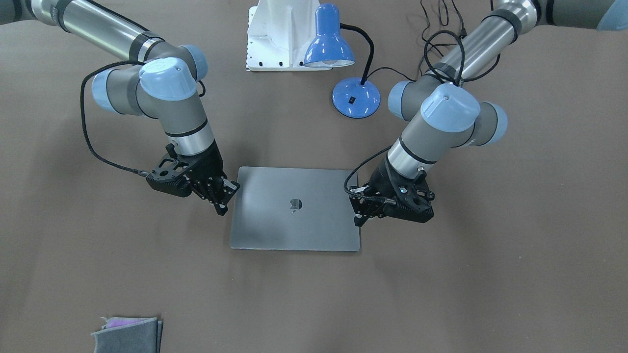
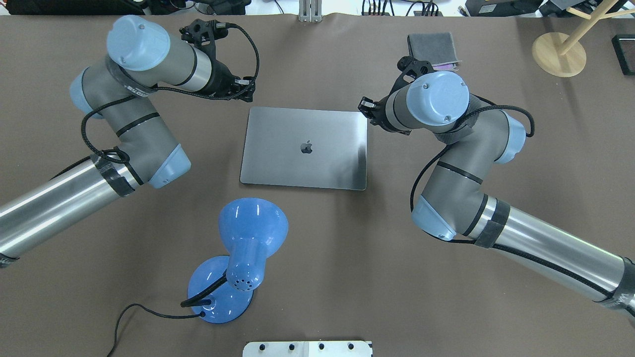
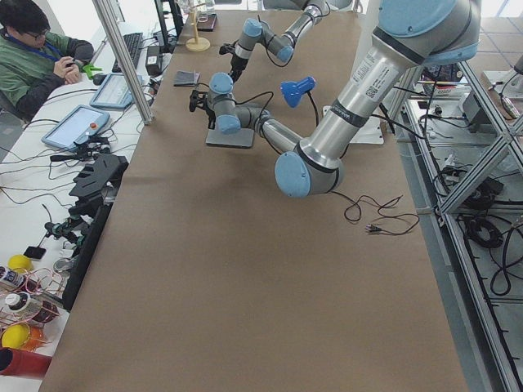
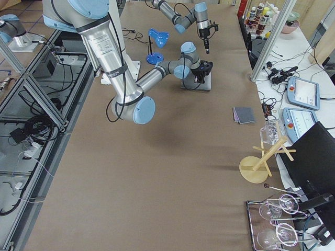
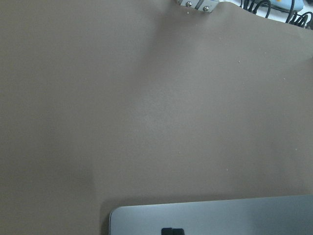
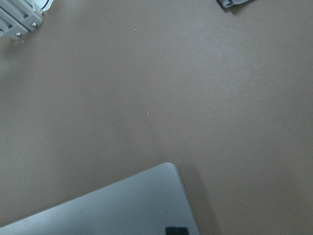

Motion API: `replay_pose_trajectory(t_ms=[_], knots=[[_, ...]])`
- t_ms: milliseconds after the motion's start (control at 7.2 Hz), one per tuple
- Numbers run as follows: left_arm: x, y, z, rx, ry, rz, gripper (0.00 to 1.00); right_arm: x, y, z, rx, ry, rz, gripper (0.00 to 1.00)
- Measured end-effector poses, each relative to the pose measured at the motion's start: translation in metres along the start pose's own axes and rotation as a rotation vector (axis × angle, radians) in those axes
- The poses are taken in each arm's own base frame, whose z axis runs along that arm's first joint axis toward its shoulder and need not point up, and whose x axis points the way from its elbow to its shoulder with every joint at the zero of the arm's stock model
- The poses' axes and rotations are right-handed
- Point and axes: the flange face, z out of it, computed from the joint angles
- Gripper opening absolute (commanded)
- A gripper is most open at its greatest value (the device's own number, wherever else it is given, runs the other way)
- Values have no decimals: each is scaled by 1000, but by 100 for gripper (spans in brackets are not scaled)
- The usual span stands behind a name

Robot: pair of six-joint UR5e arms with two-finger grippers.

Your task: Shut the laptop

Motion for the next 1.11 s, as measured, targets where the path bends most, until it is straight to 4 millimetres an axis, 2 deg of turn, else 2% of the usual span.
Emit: replay_pose_trajectory(t_ms=[139, 278, 417, 556, 694, 833, 972, 1111], knots=[[-7, 0, -28, -33, -67, 51, 99, 13, -12, -8, 9, 47, -39, 100], [-23, 1, -62, -72, -147, 109, 98, 25, -25, -25, -6, 99, -112, 100], [-45, 0, -101, -116, -227, 169, 98, 46, -41, -49, -42, 152, -187, 100], [-71, -4, -138, -160, -302, 226, 98, 76, -61, -76, -92, 194, -262, 100], [-103, -15, -169, -198, -362, 284, 98, 116, -84, -101, -147, 226, -338, 100], [-151, -29, -201, -246, -394, 356, 98, 168, -111, -123, -199, 255, -418, 100], [-211, -37, -231, -298, -388, 400, 98, 228, -141, -143, -242, 278, -491, 100], [-272, -35, -257, -338, -356, 396, 98, 292, -173, -165, -276, 290, -552, 100]])
